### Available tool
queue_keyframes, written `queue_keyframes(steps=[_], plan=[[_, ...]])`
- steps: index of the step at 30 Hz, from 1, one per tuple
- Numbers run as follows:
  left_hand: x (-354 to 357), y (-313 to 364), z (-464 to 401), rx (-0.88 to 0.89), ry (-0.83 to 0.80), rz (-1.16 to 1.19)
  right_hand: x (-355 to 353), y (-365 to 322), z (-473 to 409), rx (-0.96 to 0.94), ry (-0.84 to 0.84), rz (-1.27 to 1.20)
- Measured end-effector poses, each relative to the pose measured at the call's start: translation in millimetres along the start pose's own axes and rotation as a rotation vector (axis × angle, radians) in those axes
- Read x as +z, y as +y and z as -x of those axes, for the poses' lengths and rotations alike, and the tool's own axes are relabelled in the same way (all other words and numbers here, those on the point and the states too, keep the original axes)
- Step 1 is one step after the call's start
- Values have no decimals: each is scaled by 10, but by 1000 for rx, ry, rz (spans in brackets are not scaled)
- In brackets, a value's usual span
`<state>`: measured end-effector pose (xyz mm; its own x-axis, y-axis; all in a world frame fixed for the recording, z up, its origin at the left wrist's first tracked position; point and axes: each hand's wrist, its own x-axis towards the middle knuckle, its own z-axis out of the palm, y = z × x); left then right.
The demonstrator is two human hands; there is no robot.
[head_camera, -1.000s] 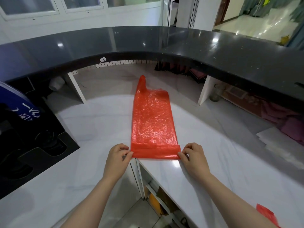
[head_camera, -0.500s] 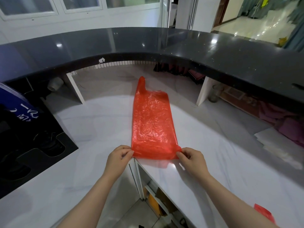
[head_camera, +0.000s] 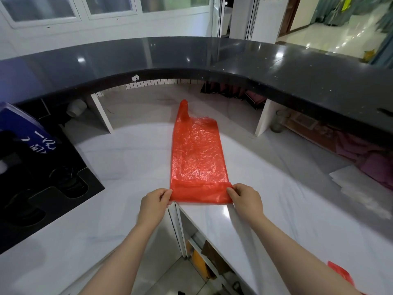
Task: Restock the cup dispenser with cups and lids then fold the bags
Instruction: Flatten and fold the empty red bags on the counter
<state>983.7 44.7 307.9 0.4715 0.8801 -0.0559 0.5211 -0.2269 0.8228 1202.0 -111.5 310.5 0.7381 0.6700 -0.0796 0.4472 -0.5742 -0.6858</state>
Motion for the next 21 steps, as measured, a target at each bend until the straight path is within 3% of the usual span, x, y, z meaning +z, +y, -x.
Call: queue_keyframes(steps=[9,15,21], plan=[[26,72,23,-49,49,-43,44,-63,16,-57,41,65],[86,86,46,-35,49,-190,98,-83,11,-61,52,170],[110,86,75,-21,73,-224,106,-38,43,-131,160,175]])
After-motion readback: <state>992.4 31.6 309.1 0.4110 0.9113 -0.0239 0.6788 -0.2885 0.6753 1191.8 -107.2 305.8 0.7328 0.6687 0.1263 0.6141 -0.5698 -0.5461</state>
